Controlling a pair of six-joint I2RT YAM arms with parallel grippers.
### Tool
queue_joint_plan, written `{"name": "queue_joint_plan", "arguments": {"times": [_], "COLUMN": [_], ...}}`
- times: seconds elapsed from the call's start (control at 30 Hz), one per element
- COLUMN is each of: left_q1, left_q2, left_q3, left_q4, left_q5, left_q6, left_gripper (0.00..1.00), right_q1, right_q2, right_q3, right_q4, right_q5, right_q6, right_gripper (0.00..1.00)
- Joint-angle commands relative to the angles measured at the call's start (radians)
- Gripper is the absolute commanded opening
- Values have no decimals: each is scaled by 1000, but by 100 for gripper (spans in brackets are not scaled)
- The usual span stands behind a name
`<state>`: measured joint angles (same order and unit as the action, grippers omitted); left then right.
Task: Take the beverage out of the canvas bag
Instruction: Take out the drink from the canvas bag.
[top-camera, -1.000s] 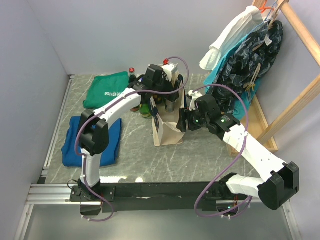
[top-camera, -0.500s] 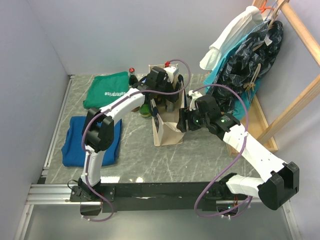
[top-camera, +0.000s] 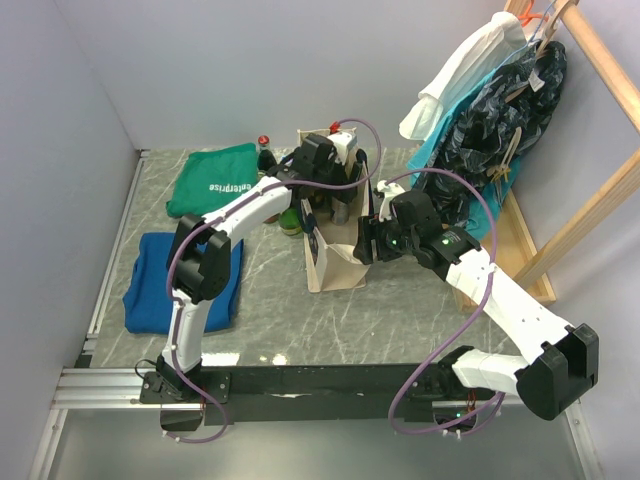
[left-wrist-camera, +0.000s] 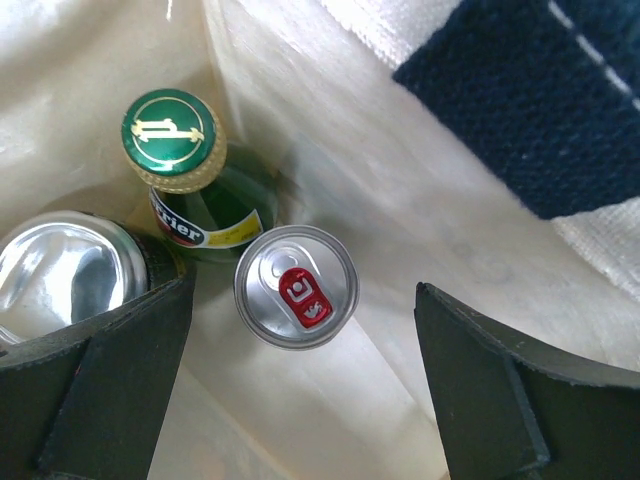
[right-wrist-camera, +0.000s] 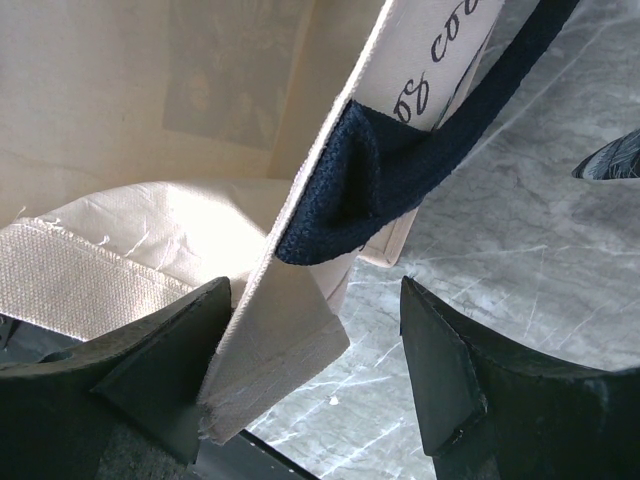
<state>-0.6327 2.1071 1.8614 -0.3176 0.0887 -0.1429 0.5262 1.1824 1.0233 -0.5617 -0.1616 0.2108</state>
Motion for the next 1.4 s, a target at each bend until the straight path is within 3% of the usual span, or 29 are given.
{"name": "queue_joint_plan", "arguments": {"times": [0.0,0.93,1.37], "left_q1": [-1,-1,-1], "left_q2": [19,87,70], "left_q3": [44,82,67], "left_q4": [43,54,49], "left_q5": [-15,-61,-75], "left_q6": [-1,-20,-11], "left_gripper": [98,96,96], "right_q1": [14,15,14], "right_q2": [20,22,-155], "right_q3": [8,4,6], "right_q4": [-56,-55,0], "right_q5": [16,43,198], "right_q6": [-30,-31,7], "right_gripper": [74,74,75]}}
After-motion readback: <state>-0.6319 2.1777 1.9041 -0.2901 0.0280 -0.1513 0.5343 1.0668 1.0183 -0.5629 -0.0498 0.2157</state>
